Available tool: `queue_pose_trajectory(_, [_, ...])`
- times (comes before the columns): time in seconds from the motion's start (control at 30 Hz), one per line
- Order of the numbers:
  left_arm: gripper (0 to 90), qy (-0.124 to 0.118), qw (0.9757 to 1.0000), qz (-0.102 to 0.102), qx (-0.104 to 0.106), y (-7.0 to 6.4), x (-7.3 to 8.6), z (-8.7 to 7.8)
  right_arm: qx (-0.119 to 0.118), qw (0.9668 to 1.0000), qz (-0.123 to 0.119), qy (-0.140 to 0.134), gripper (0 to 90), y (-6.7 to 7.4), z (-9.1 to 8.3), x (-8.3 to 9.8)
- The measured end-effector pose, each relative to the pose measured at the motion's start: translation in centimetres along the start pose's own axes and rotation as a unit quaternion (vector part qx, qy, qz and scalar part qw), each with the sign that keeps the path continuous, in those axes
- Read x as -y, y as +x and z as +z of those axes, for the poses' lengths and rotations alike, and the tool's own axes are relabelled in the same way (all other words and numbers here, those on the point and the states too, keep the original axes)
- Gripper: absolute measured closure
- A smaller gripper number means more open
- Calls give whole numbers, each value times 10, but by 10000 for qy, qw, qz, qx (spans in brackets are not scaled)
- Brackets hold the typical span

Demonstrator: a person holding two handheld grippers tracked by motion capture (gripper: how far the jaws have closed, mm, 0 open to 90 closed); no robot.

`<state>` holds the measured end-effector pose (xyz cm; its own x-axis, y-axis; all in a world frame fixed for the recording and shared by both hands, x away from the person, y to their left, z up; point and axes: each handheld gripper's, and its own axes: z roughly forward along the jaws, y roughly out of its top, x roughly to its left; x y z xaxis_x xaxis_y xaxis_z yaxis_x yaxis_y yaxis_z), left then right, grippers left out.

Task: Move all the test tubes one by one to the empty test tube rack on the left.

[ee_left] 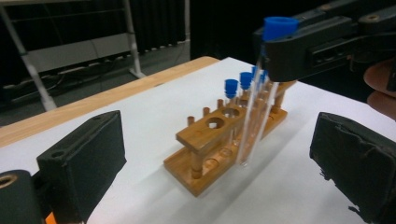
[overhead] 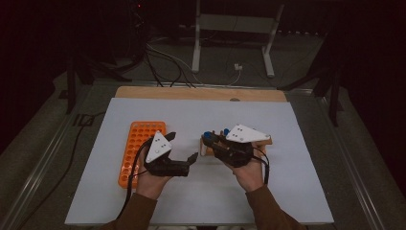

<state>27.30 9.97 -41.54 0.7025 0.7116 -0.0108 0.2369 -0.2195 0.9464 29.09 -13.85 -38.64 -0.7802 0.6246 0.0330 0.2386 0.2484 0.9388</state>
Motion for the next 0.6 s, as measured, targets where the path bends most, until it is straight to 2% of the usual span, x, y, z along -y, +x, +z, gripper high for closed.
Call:
queue_pose_trajectory(0.13, [74,6,10000,85,-30,-7,-1,5,-76,10000,-5,6,761,5,3,-1])
queue_pose_trajectory(0.3, [175,-6,9998,193,-102,-13,-1,10,-151,9999,34,9,760,8,5,-1])
queue_pose_trajectory(0.4, [261,8,9997,230,-48,-15,-1,12,-207,9998,40,4,760,10,6,-1])
queue_pose_trajectory(0.6, [475,-54,9994,200,267,-15,0,13,-269,9996,14,16,761,14,8,-2])
